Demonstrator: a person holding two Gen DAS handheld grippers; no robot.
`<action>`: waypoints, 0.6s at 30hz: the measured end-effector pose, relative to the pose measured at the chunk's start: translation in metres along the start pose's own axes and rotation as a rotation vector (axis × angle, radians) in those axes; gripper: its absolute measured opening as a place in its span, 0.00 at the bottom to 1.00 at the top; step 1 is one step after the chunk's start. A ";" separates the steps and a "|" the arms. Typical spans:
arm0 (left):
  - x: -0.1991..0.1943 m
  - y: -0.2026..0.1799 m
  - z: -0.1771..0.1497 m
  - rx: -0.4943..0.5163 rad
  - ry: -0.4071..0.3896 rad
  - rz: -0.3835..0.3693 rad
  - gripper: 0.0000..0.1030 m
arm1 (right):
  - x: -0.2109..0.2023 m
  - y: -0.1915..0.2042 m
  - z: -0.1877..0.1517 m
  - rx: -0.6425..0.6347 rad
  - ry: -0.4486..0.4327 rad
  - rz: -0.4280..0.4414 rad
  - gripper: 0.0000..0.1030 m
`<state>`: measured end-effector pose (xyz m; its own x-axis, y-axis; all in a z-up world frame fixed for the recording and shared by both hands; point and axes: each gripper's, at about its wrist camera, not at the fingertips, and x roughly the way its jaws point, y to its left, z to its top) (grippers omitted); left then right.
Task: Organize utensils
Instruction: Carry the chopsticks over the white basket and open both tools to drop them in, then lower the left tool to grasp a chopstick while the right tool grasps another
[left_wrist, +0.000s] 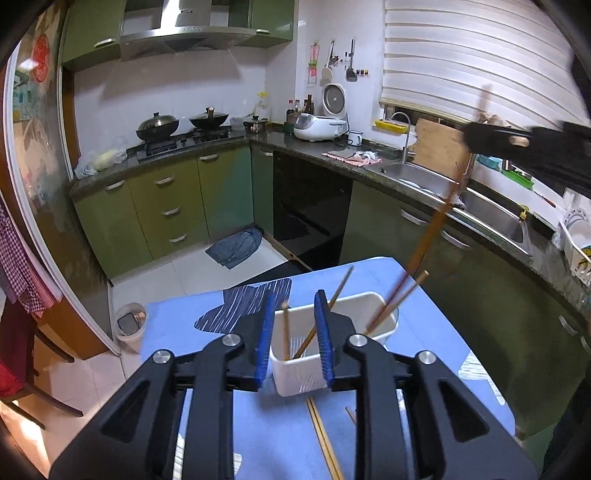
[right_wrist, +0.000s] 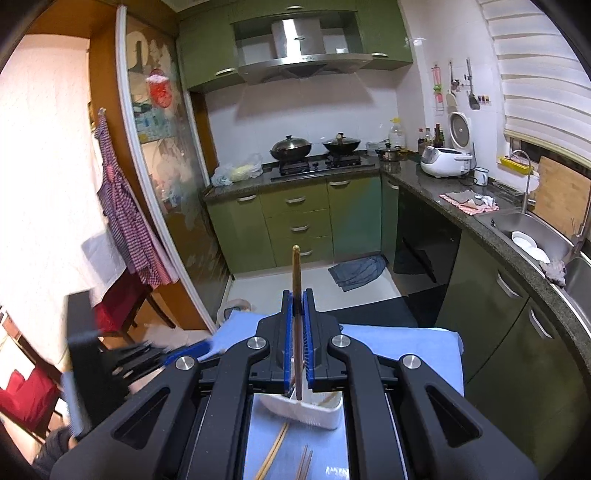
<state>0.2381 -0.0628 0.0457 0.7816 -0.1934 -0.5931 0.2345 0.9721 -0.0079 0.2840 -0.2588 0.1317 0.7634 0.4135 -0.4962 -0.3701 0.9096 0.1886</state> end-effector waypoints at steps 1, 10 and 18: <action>-0.004 -0.001 -0.002 0.004 -0.004 0.001 0.21 | 0.007 -0.003 0.002 0.009 0.003 -0.006 0.06; -0.025 -0.004 -0.024 0.024 0.007 0.007 0.31 | 0.065 -0.015 -0.021 0.028 0.088 -0.039 0.06; -0.025 -0.003 -0.051 0.010 0.081 -0.005 0.31 | 0.075 -0.011 -0.039 0.002 0.105 -0.057 0.16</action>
<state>0.1883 -0.0543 0.0190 0.7308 -0.1868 -0.6566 0.2448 0.9696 -0.0033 0.3248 -0.2393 0.0599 0.7238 0.3546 -0.5919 -0.3262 0.9318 0.1594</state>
